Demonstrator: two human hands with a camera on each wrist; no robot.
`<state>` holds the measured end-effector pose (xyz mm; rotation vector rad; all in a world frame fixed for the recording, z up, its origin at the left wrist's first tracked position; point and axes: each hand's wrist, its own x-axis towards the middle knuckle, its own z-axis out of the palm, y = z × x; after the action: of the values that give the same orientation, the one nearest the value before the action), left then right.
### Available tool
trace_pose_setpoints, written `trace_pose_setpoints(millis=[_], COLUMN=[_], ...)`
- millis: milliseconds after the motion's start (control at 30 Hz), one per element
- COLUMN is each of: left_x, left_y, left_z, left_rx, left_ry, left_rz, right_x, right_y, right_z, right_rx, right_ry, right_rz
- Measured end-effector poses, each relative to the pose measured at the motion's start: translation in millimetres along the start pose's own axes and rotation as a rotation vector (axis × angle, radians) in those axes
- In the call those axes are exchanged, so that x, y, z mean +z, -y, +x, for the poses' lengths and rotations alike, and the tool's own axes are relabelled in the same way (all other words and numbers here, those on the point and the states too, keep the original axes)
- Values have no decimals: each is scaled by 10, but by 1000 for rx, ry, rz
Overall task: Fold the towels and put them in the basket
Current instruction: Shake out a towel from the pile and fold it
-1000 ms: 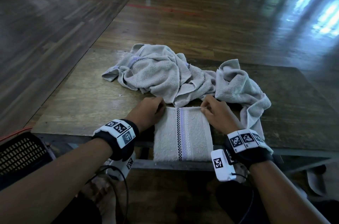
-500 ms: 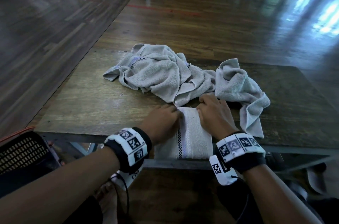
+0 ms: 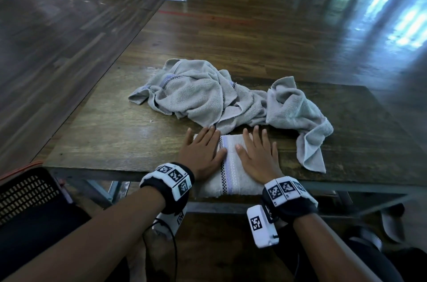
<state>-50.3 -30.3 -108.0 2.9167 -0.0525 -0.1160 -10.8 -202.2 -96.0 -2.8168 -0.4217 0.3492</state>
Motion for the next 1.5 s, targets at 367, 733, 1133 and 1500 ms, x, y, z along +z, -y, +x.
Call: trace_pose_setpoints(millis=[367,733,1133,1500], left_x=[-158,-307,-487,-787], left_y=[310,156,-101,101], left_z=[-255,-369,-671,-1761], left_rx=[-120,-341,-662,-615], left_ry=[-72,105,-46,43], left_rz=[94,-207,-1328,-1521], right_x=[-202,-181,-253,-459], right_y=[-280,-169,-113,203], right_z=[-92,-128,-504,-1255], right_rx=[189,194,187,77], right_ry=[-52,55,113,418], right_rz=[178,359,1097,1317])
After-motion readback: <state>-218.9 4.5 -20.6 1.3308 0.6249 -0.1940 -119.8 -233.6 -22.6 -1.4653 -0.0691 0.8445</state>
